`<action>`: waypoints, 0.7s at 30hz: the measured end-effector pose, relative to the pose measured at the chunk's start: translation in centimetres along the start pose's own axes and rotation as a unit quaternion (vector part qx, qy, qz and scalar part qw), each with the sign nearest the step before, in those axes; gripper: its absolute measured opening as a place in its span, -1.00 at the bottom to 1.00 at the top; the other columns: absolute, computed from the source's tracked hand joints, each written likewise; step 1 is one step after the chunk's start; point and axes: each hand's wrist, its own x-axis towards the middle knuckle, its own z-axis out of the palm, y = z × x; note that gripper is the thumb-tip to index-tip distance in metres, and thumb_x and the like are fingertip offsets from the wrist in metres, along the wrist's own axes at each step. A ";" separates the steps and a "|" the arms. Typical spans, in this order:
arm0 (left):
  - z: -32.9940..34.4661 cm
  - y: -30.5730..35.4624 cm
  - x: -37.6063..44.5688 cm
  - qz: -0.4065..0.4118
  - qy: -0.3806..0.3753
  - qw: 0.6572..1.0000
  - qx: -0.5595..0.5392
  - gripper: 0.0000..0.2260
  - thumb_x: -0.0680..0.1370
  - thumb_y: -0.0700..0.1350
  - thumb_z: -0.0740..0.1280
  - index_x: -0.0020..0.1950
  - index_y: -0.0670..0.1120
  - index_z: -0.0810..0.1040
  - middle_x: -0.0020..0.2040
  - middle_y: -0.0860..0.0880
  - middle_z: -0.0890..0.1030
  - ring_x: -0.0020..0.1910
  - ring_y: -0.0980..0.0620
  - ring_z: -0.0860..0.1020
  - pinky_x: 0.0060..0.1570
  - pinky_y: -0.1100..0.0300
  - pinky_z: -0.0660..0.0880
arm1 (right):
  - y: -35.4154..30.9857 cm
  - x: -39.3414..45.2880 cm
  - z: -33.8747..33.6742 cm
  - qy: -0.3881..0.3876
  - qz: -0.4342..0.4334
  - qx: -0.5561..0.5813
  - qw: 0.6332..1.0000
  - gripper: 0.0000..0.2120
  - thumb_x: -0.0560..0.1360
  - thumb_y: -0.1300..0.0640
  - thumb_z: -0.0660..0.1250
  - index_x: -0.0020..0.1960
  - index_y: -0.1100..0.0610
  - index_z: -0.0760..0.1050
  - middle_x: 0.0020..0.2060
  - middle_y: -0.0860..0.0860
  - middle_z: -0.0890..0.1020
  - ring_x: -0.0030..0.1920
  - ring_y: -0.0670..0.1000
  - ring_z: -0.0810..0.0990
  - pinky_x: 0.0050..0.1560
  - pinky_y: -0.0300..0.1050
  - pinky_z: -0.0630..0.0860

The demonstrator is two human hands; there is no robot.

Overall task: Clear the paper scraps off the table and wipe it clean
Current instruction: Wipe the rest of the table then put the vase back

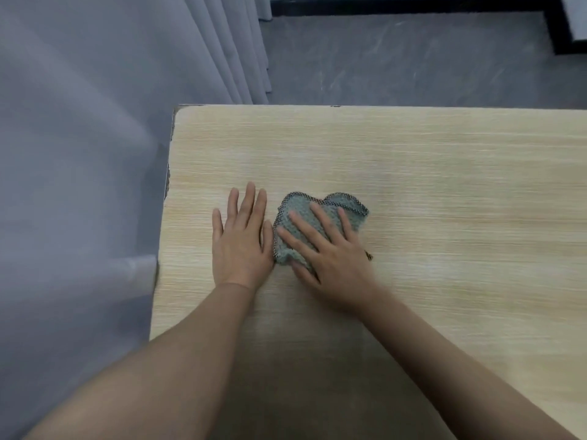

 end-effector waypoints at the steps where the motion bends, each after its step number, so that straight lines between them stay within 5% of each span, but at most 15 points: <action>1: 0.0 0.0 0.0 -0.001 0.000 1.000 -0.001 -0.49 0.58 0.07 -0.14 0.53 0.01 0.07 0.54 0.08 0.03 0.53 0.05 -0.07 0.45 0.03 -0.19 | -0.5 -1.1 0.2 -0.007 -0.024 -0.003 1.000 -0.50 0.57 -0.17 0.04 0.48 -0.10 0.18 0.48 -0.03 0.24 0.50 0.14 0.11 0.42 0.27 0.06; 6: -0.2 0.1 -0.2 -0.004 0.005 1.000 -0.016 -0.55 0.64 -0.02 0.02 0.54 0.01 0.06 0.55 0.08 0.02 0.53 0.06 -0.10 0.46 0.03 -0.21 | 1.0 -2.1 -0.1 -0.031 -0.111 -0.015 0.993 -0.50 0.56 -0.19 0.04 0.48 -0.15 0.15 0.49 -0.07 0.21 0.51 0.11 0.08 0.44 0.23 0.00; 10: -0.3 -0.2 -0.4 0.018 -0.015 1.000 0.004 -0.55 0.65 -0.01 -0.03 0.54 -0.01 -0.01 0.56 0.05 -0.04 0.53 0.04 -0.14 0.45 0.03 -0.24 | 4.9 2.0 -1.7 -0.006 0.040 -0.003 0.999 -0.51 0.58 -0.21 -0.07 0.49 -0.20 0.05 0.51 -0.12 0.09 0.53 0.04 -0.07 0.47 0.13 -0.25; 16: 0.4 -1.7 -5.3 0.040 -0.024 0.999 0.006 -0.53 0.64 0.03 -0.07 0.54 -0.03 0.03 0.55 0.03 -0.02 0.52 0.04 -0.12 0.44 0.06 -0.20 | 6.1 5.4 -2.6 0.014 0.200 0.022 0.979 -0.51 0.59 -0.22 -0.12 0.50 -0.21 0.00 0.53 -0.10 0.02 0.53 0.07 -0.16 0.46 0.17 -0.31; 21: 1.6 -2.3 -10.6 0.032 -0.019 0.999 0.029 -0.52 0.61 0.02 -0.09 0.52 -0.10 0.09 0.53 -0.02 0.09 0.52 0.00 -0.01 0.44 0.06 -0.15 | 0.0 1.1 -1.0 -0.014 0.117 0.018 0.993 -0.49 0.59 -0.21 -0.15 0.51 -0.16 -0.01 0.53 -0.08 0.03 0.52 0.10 -0.18 0.45 0.25 -0.27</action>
